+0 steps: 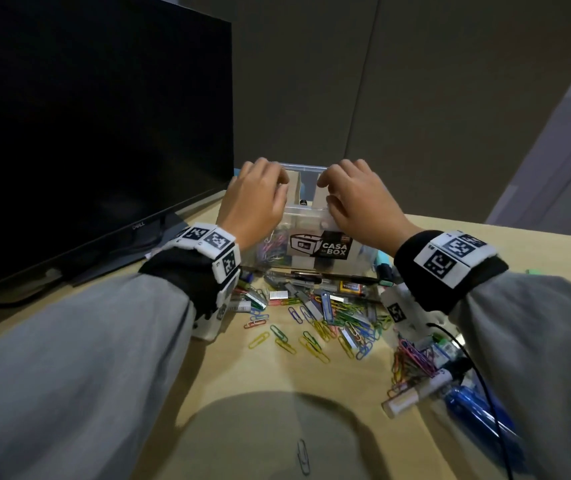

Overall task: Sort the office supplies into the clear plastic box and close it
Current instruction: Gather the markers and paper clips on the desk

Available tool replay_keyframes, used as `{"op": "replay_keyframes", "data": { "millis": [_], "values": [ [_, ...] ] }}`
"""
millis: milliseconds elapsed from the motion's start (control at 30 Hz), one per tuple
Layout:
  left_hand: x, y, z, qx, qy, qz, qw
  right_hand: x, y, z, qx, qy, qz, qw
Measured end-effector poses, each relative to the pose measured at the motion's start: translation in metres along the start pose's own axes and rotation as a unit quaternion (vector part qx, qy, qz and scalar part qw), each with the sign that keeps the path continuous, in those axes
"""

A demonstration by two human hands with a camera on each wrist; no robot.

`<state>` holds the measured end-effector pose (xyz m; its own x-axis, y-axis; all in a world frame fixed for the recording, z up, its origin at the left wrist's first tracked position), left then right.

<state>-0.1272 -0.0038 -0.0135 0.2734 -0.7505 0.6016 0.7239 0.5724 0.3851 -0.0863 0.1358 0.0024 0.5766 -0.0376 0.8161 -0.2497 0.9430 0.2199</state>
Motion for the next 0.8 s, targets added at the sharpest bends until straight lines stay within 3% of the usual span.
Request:
{"op": "replay_keyframes", "data": {
  "millis": [67, 133, 367, 567, 633, 800],
  "values": [
    [0.011, 0.013, -0.008, -0.057, 0.008, -0.003, 0.998, 0.009, -0.014, -0.002, 0.040, 0.022, -0.002, 0.999],
    [0.015, 0.023, -0.015, -0.090, -0.033, -0.014, 0.995, 0.013, -0.029, -0.005, 0.077, 0.003, 0.012, 0.997],
    [0.010, 0.021, -0.036, -0.040, -0.221, 0.014, 0.974, -0.007, -0.064, -0.023, 0.135, -0.175, -0.047, 0.974],
    [-0.028, 0.000, -0.089, 0.059, -0.461, 0.112, 0.878, -0.042, -0.079, -0.044, 0.136, -0.327, -0.061, 0.933],
    [-0.038, 0.000, -0.107, 0.080, -0.508, 0.138, 0.846, -0.051, -0.084, -0.050, 0.144, -0.357, -0.074, 0.920],
    [-0.046, 0.021, -0.127, 0.096, -0.566, 0.168, 0.801, -0.065, -0.086, -0.054, 0.138, -0.377, -0.084, 0.912]
  ]
}}
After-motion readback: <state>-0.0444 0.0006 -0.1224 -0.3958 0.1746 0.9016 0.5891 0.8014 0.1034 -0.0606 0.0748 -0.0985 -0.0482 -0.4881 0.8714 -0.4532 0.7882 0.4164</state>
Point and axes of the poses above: each hand's wrist, its own z-axis towards the middle knuckle, its own x-axis out of the back of the hand, y = z × x, the point moved 7 cm from there along z, towards the middle knuckle, and after that the axes turned 11 degrees about -z, right-handed, at the moved point
